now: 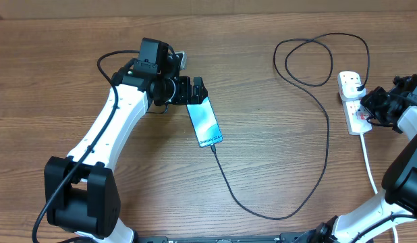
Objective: Plug charger to phone and switch on socket
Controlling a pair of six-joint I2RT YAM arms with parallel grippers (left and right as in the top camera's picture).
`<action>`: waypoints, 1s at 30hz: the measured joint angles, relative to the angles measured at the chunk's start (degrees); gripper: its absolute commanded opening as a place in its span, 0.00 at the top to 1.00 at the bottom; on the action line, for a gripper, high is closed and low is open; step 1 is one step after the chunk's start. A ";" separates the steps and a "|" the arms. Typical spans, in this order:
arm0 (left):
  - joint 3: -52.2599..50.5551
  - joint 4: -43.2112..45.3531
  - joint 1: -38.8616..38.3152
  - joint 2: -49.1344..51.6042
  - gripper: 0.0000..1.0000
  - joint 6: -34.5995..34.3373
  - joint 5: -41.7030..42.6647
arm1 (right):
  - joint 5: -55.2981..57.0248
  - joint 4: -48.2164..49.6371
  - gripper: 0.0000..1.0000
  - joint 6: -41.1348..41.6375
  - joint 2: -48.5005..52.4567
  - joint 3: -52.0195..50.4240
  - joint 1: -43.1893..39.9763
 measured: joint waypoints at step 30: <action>0.00 0.00 0.02 0.00 0.00 0.00 0.00 | -0.02 1.73 0.96 0.02 1.29 0.33 0.22</action>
